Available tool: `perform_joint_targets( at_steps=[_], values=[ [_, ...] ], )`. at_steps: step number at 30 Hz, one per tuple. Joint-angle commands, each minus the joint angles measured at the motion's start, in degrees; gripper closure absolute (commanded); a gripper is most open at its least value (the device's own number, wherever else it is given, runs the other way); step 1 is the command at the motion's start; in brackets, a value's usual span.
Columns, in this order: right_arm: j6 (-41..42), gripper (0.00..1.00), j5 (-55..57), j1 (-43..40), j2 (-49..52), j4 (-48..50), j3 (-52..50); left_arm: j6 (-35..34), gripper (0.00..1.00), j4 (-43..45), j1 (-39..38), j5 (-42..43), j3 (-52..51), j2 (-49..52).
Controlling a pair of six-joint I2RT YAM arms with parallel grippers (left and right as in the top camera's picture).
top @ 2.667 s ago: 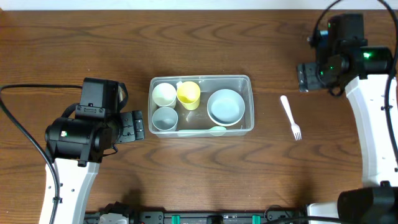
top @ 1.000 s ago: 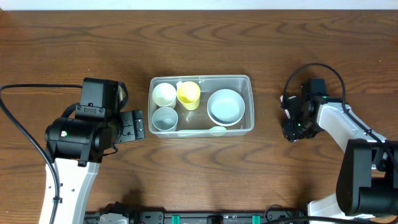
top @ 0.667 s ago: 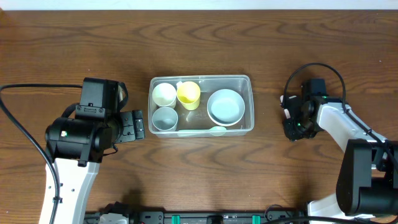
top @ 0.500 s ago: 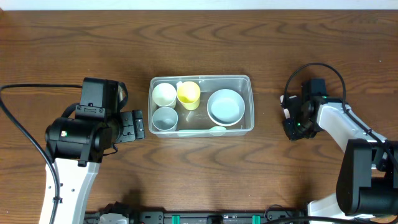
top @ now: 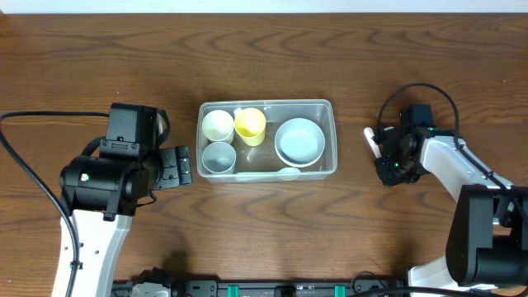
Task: Pack container
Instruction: 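Move the right gripper to the white fork and grasp it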
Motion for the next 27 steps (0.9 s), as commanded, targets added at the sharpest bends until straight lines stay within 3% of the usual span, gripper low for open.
perform_joint_targets(
  at_steps=[1, 15, 27],
  values=[
    [0.63, 0.82, -1.44, -0.33, 0.09, -0.02, -0.87, -0.70, 0.07, -0.24, 0.35, -0.28, -0.26, 0.22],
    [0.61, 0.95, -1.44, -0.33, 0.09, 0.59, -0.85, -1.16, 0.07, -0.46, 0.35, -0.26, -0.26, 0.22],
    [0.92, 0.99, -1.44, -0.31, 0.09, -0.04, -0.87, -1.14, 0.07, -1.33, 0.35, -0.28, -0.26, 0.22]
  ],
)
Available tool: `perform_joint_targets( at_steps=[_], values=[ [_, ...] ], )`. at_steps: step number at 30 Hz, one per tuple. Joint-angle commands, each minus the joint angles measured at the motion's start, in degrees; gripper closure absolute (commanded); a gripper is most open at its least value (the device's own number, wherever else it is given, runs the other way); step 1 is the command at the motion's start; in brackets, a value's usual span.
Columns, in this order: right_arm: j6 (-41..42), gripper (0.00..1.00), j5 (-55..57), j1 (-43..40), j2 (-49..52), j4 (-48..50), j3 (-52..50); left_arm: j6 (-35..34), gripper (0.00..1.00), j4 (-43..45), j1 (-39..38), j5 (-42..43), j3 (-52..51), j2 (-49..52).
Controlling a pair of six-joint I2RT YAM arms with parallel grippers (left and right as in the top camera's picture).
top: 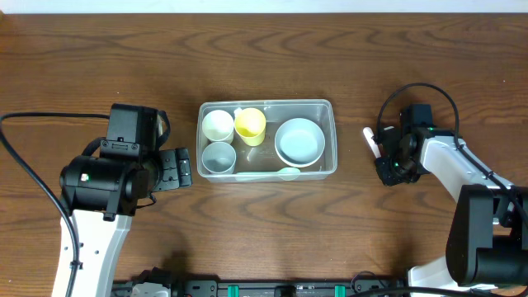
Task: Pack container
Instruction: 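Move the right gripper to the white fork and grasp it, then carry the white fork with the right gripper into the container, release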
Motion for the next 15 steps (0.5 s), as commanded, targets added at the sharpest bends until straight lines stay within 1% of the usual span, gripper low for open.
perform_joint_targets(
  at_steps=[1, 5, 11, 15],
  values=[
    [1.73, 0.99, -1.33, -0.26, 0.09, -0.17, -0.87, -0.96, 0.07, -0.37, 0.35, -0.28, -0.24, 0.22],
    [4.48, 0.99, -1.31, -0.11, 0.07, 0.46, -0.85, -0.96, 0.07, -0.33, 0.35, -0.26, -0.24, 0.22],
    [4.46, 0.99, -1.29, -0.11, -0.59, 0.46, -0.15, -0.96, 0.07, -0.33, 0.35, -0.26, -0.24, 0.22],
    [4.46, 0.99, -1.31, -0.11, -3.41, -0.55, 2.47, -0.96, 0.07, -0.26, 0.35, -0.28, -0.24, 0.22]
  ],
)
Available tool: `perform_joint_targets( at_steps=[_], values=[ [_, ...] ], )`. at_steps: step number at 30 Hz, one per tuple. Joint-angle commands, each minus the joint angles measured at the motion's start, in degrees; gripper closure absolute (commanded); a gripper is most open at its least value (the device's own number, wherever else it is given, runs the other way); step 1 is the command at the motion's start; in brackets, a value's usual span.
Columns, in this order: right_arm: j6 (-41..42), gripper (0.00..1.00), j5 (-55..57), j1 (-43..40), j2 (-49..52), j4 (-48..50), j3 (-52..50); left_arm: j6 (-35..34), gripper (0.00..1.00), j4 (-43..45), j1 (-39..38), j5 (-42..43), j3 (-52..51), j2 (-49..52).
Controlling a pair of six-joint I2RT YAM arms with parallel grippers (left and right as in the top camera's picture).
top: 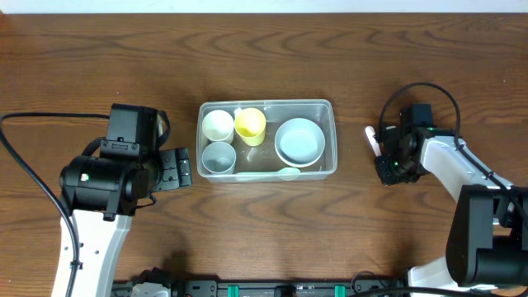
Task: Pack container
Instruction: 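Carry the white fork with the right gripper into the container, release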
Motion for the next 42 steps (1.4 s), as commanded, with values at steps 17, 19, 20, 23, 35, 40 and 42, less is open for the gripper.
perform_joint_targets(
  at_steps=[17, 19, 20, 23, 35, 40, 42],
  values=[
    [-9.90, 0.99, -7.13, 23.34, -20.61, -9.51, 20.76, -0.96, 0.07, 0.24, 0.35, -0.28, -0.24, 0.22],
    [-12.94, 0.99, -7.10, 28.26, -19.89, -9.53, 20.74, -0.96, 0.07, 0.31, 0.35, -0.28, -0.24, 0.22],
    [-14.78, 0.99, -7.10, 30.32, -19.45, -9.51, 20.74, -0.96, 0.07, 0.31, 0.35, -0.28, -0.24, 0.22],
    [-21.73, 0.99, -7.08, 36.46, -17.29, -9.07, 20.74, -0.98, 0.07, 0.33, 0.35, -0.28, -0.24, 0.22],
    [-30.16, 0.99, -7.08, 41.62, -3.82, -6.60, 20.74, -0.98, 0.07, 0.28, 0.35, -0.26, -0.24, 0.22],
    [-30.14, 0.99, -6.99, 41.62, -0.74, -6.67, 20.74, -0.98, 0.07, 0.28, 0.35, -0.26, -0.24, 0.22],
    [-30.12, 0.98, -6.38, 41.62, -0.48, -6.73, 20.74, -0.98, 0.06, 0.28, 0.35, -0.26, -0.24, 0.22]
  ],
)
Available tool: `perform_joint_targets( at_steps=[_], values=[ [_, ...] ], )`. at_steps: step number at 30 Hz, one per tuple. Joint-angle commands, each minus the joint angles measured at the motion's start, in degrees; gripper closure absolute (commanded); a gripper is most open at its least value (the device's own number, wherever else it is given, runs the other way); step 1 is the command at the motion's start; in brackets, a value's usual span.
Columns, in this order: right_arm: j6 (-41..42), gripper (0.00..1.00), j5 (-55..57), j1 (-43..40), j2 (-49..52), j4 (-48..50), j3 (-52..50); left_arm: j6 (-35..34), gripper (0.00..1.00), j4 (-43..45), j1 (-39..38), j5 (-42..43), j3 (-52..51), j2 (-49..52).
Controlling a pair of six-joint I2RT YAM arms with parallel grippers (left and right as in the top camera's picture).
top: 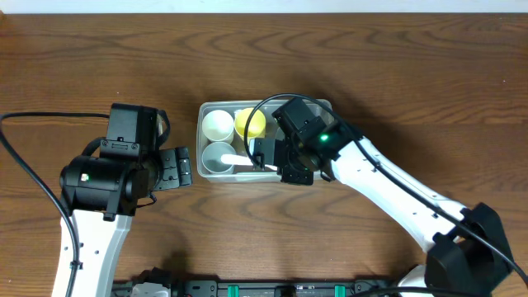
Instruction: Pack container
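The clear plastic container (206, 106) sits mid-table and holds a white cup (218, 124), a yellow cup (248, 122) and a grey-blue cup (214, 157). My right gripper (266, 163) reaches over the container's front half, shut on a white utensil (241, 162) that sticks out left over the grey-blue cup's rim. The right arm (371, 177) hides the pale blue bowl and the container's right half. Left of the container, my left gripper (180, 167) rests apart from it with its fingers spread and nothing between them.
The left arm's black body (111, 177) stands at the left of the wooden table (264, 58). The right arm stretches diagonally from the front right corner to the container.
My right gripper was over the table right of the container with the white utensil at its fingers. Now it is over the container's front half, utensil in it. The left arm has not moved.
At all three earlier moments my right gripper stayed right of the container at the white utensil, which shifted only slightly. The cups and bowl sat in the container throughout. Now the right arm holds the utensil above the cups inside the container.
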Motion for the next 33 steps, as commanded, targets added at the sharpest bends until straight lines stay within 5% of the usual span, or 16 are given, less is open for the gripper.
perform_joint_targets(
  at_steps=[1, 11, 22, 30, 33],
  values=[
    [-0.96, 0.96, 0.20, 0.24, 0.52, -0.13, 0.35, -0.96, 0.07, -0.17, 0.35, -0.26, -0.24, 0.22],
    [0.11, 0.50, 0.42, 0.04, 0.50, -0.09, 0.35, -0.96, 0.07, -0.17, 0.35, -0.28, -0.24, 0.22],
    [4.83, 0.51, 1.70, -0.81, 0.15, 1.55, 0.37, -0.96, 0.07, -0.17, 0.35, -0.26, -0.24, 0.22],
    [29.51, 0.46, 1.70, -7.96, -6.19, 10.86, 0.50, -0.96, 0.07, 0.11, 0.35, -0.28, -0.24, 0.22],
    [42.45, 0.20, 1.68, -13.60, -10.88, 13.68, 0.59, -0.52, 0.07, 0.79, 0.15, -0.28, -0.04, 0.22]
  ],
)
